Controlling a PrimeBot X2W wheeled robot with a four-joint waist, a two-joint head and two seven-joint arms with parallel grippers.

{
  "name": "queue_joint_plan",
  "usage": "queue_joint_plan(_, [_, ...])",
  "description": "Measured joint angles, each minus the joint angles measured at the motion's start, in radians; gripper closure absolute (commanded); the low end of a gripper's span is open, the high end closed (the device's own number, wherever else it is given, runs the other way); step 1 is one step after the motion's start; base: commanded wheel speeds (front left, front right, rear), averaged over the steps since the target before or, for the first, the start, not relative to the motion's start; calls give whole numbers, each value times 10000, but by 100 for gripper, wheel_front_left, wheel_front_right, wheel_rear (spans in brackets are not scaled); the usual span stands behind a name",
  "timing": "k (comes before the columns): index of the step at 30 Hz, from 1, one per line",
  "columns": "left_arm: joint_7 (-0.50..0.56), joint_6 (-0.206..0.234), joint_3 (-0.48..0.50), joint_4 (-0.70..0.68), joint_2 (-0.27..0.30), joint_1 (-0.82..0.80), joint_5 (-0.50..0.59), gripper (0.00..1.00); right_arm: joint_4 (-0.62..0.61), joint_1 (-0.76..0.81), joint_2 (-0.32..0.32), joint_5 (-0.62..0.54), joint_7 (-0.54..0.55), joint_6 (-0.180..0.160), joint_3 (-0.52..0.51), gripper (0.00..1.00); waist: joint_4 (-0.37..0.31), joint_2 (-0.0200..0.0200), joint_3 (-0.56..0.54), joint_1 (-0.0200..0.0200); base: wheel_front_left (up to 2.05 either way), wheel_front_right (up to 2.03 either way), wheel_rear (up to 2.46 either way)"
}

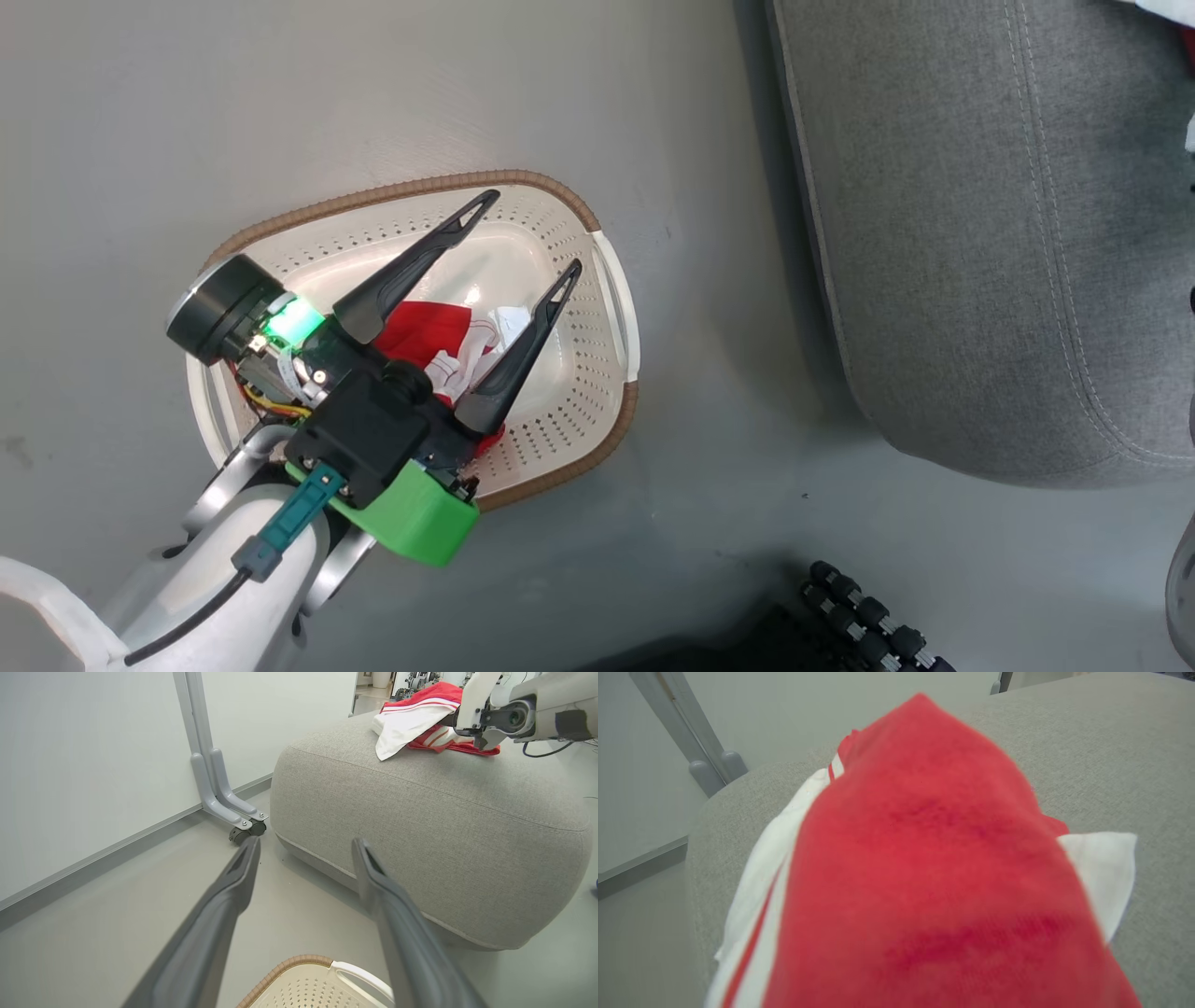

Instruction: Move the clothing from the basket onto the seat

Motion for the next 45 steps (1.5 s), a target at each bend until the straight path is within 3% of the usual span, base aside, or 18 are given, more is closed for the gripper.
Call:
queue_joint_plan(7, [-278,113,-75,426,-144,262,-286,0,520,491,-140,-424,-435,4,148,0,-4,0,-532,-1,0,0,0])
queue_joint_plan(14, [-581,523,-27,895,-435,886,-600,0,6,1944,199,-422,-556,4,723,0,-82,0,-1500,-2,0,0,0])
queue_joint_plan(25, [-1112,1388,629,1478,-652,1766,-1244,0,-3628,4892,1093,-234,-568,2,1262,0,-35,0,-3143,-3,0,0,0])
queue_joint_plan(33, [-1511,1753,1254,2071,-859,2240,-1758,0,-6544,6531,1881,-706,-109,4,2142,0,562,0,-3979,-3,0,0,0])
queue_joint_plan(45, [-1684,1942,3193,2855,-1379,3020,-2084,0,-8567,7618,2142,-1032,1097,4,3568,0,1729,0,-4927,-4,0,0,0])
